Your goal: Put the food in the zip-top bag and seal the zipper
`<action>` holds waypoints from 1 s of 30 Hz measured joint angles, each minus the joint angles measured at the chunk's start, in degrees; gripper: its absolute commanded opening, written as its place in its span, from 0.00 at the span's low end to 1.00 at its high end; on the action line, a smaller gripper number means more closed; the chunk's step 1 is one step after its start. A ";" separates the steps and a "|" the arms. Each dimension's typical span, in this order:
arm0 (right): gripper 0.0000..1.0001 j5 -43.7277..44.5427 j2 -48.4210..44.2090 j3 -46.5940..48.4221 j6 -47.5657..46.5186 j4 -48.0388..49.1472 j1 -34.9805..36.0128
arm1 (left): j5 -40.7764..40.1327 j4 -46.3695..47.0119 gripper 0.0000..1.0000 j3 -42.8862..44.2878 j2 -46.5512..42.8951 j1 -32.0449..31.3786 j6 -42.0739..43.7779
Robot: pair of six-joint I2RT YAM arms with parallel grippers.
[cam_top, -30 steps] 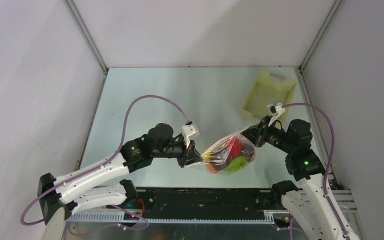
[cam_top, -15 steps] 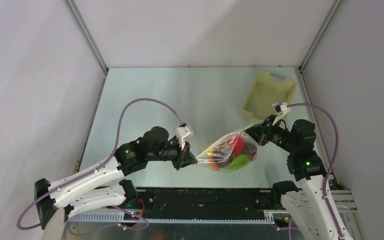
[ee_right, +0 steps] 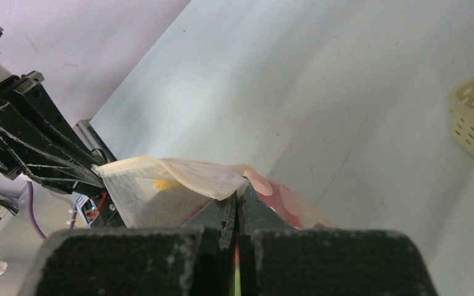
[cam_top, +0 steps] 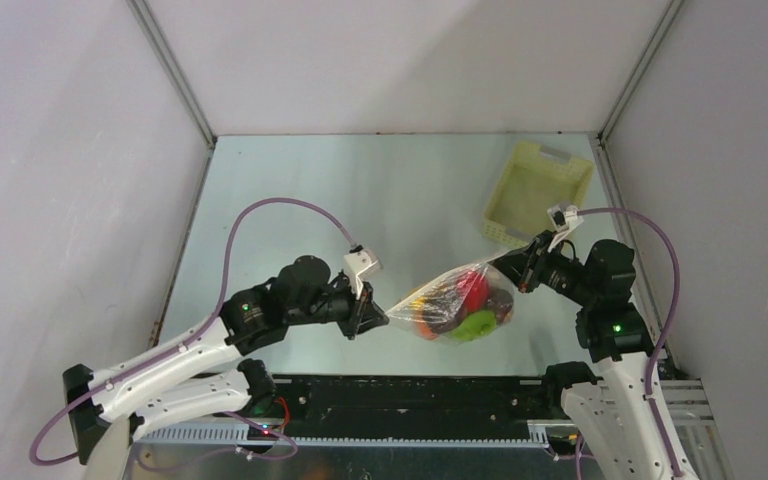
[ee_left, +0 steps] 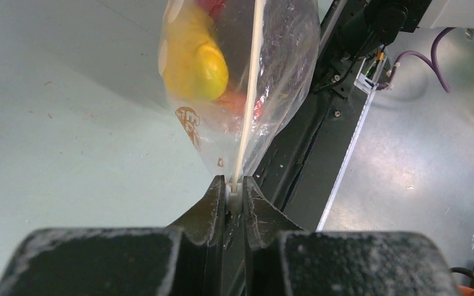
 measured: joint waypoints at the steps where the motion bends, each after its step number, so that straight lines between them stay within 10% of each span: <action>1: 0.00 -0.31 -0.02 0.02 0.00 -0.04 -0.09 | -0.20 -0.09 0.00 0.00 -0.11 0.00 -0.02; 5: 0.00 -3.26 0.04 0.00 0.20 0.22 -0.68 | -0.13 -0.37 0.01 -0.07 -0.24 0.00 0.02; 9: 0.00 -6.91 0.09 0.00 0.68 2.34 0.31 | 1.01 -0.81 0.23 -0.11 0.42 0.00 0.31; 14: 0.00 -8.68 0.48 -0.02 -0.11 2.89 6.71 | 3.28 -0.17 0.94 0.04 3.28 -0.02 1.88; 30: 0.00 -5.81 3.41 -0.04 -0.04 3.15 14.86 | 7.67 6.67 0.97 9.97 11.32 -0.33 7.17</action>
